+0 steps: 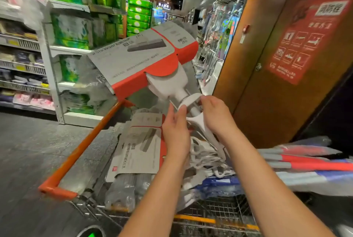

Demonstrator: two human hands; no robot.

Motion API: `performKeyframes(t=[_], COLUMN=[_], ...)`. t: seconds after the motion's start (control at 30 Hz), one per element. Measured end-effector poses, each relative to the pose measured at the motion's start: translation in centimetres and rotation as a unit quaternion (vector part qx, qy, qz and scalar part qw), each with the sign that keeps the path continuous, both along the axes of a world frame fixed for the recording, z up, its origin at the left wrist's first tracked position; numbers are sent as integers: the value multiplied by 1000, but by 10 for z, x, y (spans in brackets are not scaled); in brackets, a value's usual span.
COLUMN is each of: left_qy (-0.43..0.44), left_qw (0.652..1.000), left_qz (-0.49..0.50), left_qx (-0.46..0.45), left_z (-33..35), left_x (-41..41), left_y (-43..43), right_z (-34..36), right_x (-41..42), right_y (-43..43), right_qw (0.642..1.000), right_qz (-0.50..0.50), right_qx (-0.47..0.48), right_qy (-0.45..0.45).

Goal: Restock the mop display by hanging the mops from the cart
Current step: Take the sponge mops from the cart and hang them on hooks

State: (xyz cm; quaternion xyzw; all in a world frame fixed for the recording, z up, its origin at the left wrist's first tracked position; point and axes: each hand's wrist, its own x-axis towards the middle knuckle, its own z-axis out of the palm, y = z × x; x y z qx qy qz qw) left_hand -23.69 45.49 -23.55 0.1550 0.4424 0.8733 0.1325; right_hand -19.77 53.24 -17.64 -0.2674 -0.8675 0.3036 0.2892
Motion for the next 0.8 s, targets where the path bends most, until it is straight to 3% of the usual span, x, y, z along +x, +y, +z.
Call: performKeyframes(t=[0.33, 0.53, 0.8], left_qy=[40, 37, 49], left_qw=[980, 948, 882], left_qz=[-196, -317, -468], left_qx=[-7, -3, 11], left_z=[33, 56, 64], left_x=[102, 202, 346], left_y=[16, 24, -20], right_z=[17, 24, 26], right_x=[135, 241, 390], right_y=[-9, -26, -93], right_qw=[971, 910, 823], right_qz=[-206, -366, -509], right_qx=[-27, -39, 34], right_qy=[116, 192, 250])
